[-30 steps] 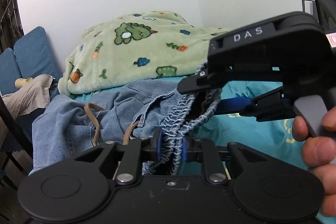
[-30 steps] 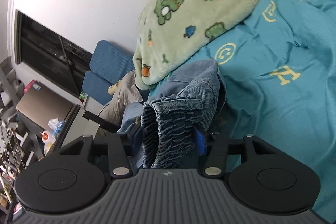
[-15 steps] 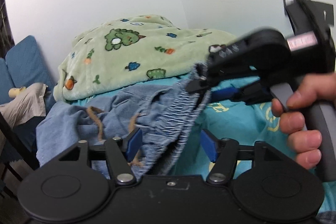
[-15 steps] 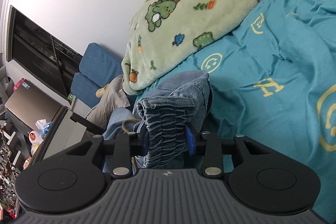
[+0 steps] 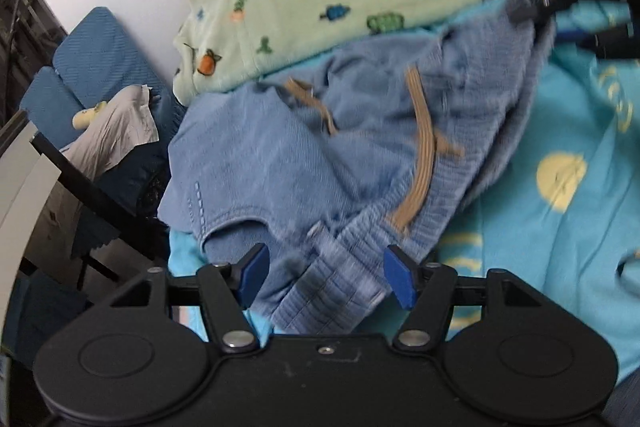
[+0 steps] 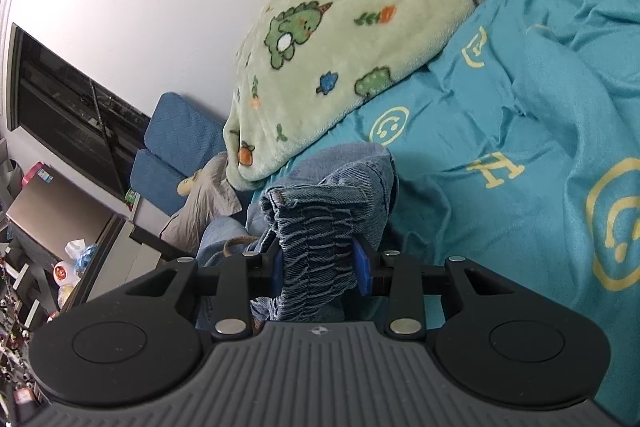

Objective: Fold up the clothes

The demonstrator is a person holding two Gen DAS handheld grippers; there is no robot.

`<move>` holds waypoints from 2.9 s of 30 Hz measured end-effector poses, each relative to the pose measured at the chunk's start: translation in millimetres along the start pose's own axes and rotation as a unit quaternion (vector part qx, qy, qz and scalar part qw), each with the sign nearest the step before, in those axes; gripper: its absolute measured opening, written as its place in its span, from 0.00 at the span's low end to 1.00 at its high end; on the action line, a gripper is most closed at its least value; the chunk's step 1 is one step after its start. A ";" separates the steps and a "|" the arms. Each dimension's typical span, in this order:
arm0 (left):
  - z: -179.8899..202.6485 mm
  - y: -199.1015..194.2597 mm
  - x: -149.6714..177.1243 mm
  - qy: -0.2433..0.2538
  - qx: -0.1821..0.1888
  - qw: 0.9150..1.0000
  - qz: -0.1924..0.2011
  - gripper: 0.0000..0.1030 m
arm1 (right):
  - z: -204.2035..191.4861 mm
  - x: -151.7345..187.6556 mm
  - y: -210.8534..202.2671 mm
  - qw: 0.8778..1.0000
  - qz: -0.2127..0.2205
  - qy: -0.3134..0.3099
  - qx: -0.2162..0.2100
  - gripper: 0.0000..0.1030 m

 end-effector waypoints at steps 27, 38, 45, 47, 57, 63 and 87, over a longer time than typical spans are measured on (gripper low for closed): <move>19.0 48.7 16.2 0.030 -0.059 0.995 -0.075 0.61 | -5.1 -16.6 -1.5 0.999 0.036 -0.013 -0.004 0.34; 19.6 -20.8 -16.8 -0.116 0.000 0.992 0.055 0.07 | -20.2 -39.7 -15.7 0.996 0.069 -0.059 0.011 0.12; 39.9 -65.5 -64.6 -0.242 0.104 0.960 0.094 0.07 | -20.8 -103.1 -8.8 0.992 0.074 -0.098 0.043 0.11; 55.1 -69.1 -85.2 -0.256 0.122 0.953 0.102 0.07 | -19.2 -127.5 -7.5 0.990 0.073 -0.108 0.049 0.11; 140.3 -10.4 -164.3 -0.265 0.189 0.942 0.079 0.07 | 24.4 -223.5 21.4 0.979 0.083 -0.157 0.097 0.11; 185.1 45.0 -186.4 -0.249 0.209 0.944 0.046 0.08 | 101.3 -240.8 66.8 0.976 0.055 -0.156 0.139 0.11; 125.5 -70.4 -137.5 -0.168 0.253 0.943 0.134 0.52 | 53.0 -169.8 -28.8 0.971 0.027 -0.174 0.162 0.49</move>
Point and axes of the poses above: each gripper's, at about its wrist camera, not at the fingertips, and y roughly the way its jaws point, z to its right, x to its underside, the point moved 5 cm from there along y, roughly the way its jaws point, and after that the axes turned 5 degrees about -z, right-handed, at the moved point
